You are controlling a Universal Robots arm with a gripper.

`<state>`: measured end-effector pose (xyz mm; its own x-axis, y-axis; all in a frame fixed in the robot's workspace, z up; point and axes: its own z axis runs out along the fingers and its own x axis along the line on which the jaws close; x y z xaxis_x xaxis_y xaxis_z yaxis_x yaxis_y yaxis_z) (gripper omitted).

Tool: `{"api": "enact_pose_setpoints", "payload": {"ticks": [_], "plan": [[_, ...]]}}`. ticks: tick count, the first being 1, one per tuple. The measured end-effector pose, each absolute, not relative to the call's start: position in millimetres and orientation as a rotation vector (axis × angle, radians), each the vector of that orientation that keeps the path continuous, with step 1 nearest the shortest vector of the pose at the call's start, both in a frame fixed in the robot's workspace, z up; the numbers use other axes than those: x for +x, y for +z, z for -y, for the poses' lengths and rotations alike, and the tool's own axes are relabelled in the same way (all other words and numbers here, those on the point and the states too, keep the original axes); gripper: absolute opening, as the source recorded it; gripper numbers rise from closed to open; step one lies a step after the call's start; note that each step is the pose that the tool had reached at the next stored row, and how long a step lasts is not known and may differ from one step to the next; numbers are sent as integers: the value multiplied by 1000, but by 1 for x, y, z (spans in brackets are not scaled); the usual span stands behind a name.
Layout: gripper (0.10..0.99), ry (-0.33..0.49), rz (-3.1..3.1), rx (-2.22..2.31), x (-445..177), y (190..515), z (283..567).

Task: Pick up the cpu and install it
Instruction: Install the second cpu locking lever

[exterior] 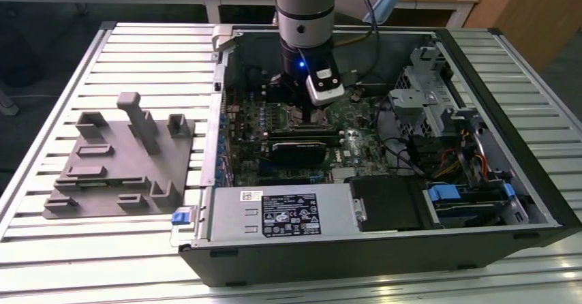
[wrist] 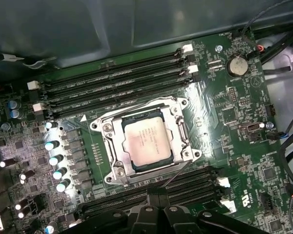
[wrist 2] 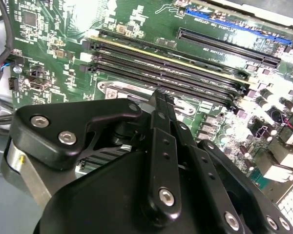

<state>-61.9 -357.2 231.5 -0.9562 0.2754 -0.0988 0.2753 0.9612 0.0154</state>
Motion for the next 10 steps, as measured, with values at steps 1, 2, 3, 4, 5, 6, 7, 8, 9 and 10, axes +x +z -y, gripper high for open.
{"api": "enact_pose_setpoints", "payload": {"ticks": [1, 2, 3, 4, 5, 6, 7, 8, 9, 10], "plan": [[106, 2, -3012, 424, -63, 231, 357], [106, 2, -3012, 424, -64, 231, 358], [106, 2, -3012, 424, -65, 231, 358], [106, 2, -3012, 424, -66, 230, 358], [106, 2, -3012, 424, -66, 230, 358], [106, 2, -3012, 424, -67, 229, 358], [106, 4, -3012, 424, -68, 229, 359], [106, 7, -3012, 423, -69, 228, 359], [106, 8, -3013, 422, -69, 227, 360], [106, 9, -3013, 420, -70, 227, 360]]}}
